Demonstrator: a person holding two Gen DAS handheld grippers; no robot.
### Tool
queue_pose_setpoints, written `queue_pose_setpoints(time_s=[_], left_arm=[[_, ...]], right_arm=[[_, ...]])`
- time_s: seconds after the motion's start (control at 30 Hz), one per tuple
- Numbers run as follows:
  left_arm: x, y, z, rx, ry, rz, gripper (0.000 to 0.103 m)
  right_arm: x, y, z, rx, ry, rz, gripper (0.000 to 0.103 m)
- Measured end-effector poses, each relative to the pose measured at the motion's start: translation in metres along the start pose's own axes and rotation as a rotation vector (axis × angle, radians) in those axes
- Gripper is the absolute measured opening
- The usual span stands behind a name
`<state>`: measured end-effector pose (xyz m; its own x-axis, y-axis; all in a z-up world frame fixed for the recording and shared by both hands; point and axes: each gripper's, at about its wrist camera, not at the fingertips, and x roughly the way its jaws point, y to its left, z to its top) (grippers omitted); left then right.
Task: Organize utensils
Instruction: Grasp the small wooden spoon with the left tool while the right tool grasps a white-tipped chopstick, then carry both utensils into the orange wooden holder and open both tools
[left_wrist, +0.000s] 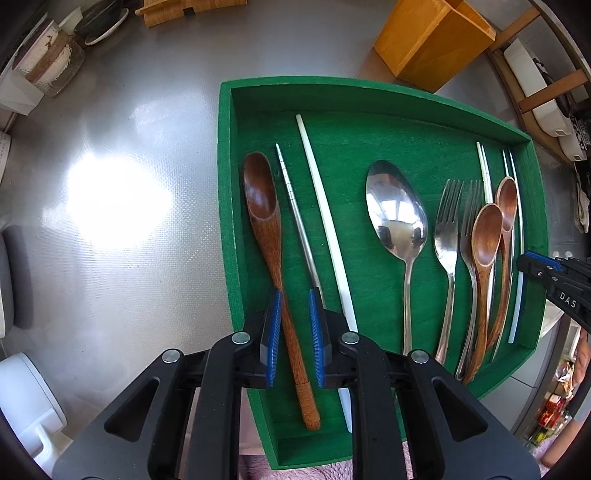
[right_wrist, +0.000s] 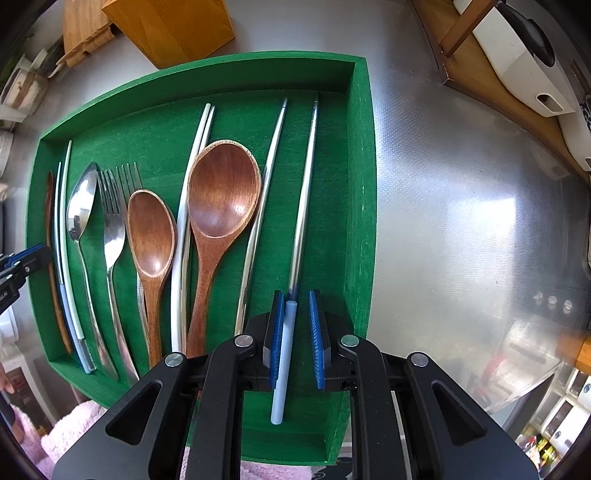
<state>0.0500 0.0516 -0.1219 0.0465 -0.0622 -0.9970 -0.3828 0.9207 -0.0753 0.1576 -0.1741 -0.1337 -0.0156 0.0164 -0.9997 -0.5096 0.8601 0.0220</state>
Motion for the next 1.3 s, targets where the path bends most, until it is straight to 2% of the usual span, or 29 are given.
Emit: queue_pose_setpoints(time_s=[0.07, 0.13, 0.3, 0.5, 0.53, 0.57, 0.73, 0.83, 1.0, 1.1, 1.2, 1.3], left_arm=[[0.001, 0.001, 0.000, 0.007, 0.007, 0.010, 0.012], [0.011, 0.001, 0.000, 0.014, 0.051, 0.028, 0.007], [-0.002, 0.001, 0.002, 0.004, 0.053, 0.036, 0.007], [-0.004, -0.007, 0.000, 0.044, 0.033, 0.076, 0.006], [-0.004, -0.006, 0.000, 0.038, 0.034, 0.072, 0.006], [-0.004, -0.003, 0.000, 0.026, 0.035, 0.062, 0.005], [-0.005, -0.003, 0.000, 0.033, 0.017, 0.024, 0.004], [-0.007, 0.005, -0.004, 0.010, 0.006, -0.046, 0.004], [-0.036, 0.016, -0.013, -0.008, -0.081, -0.140, 0.004], [-0.069, 0.019, -0.014, -0.008, -0.189, -0.277, 0.004], [-0.091, 0.019, -0.014, 0.014, -0.366, -0.340, 0.004], [-0.108, 0.023, -0.006, 0.026, -0.552, -0.401, 0.004]], right_arm=[[0.001, -0.002, 0.000, -0.003, 0.004, -0.004, 0.012], [0.002, -0.002, 0.000, -0.007, 0.009, -0.009, 0.012], [0.002, -0.004, -0.002, -0.013, 0.014, -0.010, 0.012], [0.003, 0.000, 0.001, -0.035, 0.025, -0.029, 0.013], [0.003, 0.001, 0.001, -0.037, 0.026, -0.030, 0.013], [0.003, 0.001, 0.002, -0.037, 0.027, -0.029, 0.007], [0.002, 0.002, 0.004, -0.033, 0.014, -0.015, 0.006], [-0.001, -0.004, 0.001, -0.019, 0.016, 0.049, 0.006], [-0.021, -0.013, -0.008, -0.004, -0.038, 0.146, 0.006], [-0.043, -0.019, -0.014, -0.001, -0.127, 0.256, 0.006], [-0.065, -0.023, -0.015, 0.003, -0.263, 0.336, 0.006], [-0.094, -0.021, -0.012, -0.014, -0.515, 0.401, 0.006]])
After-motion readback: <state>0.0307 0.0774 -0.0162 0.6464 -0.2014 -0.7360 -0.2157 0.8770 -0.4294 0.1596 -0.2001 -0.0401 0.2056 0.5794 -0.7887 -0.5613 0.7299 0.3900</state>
